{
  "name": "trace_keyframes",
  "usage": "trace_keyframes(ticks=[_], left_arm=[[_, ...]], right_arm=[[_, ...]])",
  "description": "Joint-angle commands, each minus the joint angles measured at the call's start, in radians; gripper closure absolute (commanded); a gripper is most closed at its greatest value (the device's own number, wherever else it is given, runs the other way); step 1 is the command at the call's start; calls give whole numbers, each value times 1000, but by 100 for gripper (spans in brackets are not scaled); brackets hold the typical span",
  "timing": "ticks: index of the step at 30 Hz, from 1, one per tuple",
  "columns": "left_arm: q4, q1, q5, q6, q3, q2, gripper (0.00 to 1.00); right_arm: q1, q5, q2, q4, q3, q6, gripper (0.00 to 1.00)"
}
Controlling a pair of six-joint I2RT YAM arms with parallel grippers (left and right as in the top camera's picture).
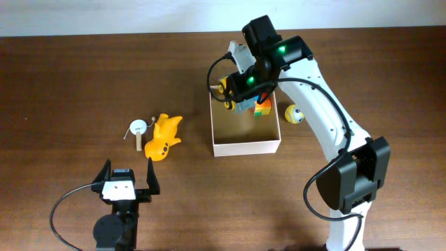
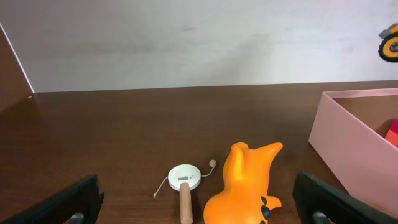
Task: Pack container
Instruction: 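Carry the truck with the right gripper over the box, then lower the truck into the box beside the cube and release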
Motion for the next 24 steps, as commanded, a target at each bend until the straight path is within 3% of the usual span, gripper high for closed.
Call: trace_keyframes(ticks=[1,10,24], left_arm=[[0,0,10,15,-6,-8,1],[0,0,10,15,-6,-8,1],[0,0,10,15,-6,-8,1]], right_arm=[[28,213,3,27,10,185,59],[95,253,6,108,-123,357,60],[116,253,6,157,-202,382,60]])
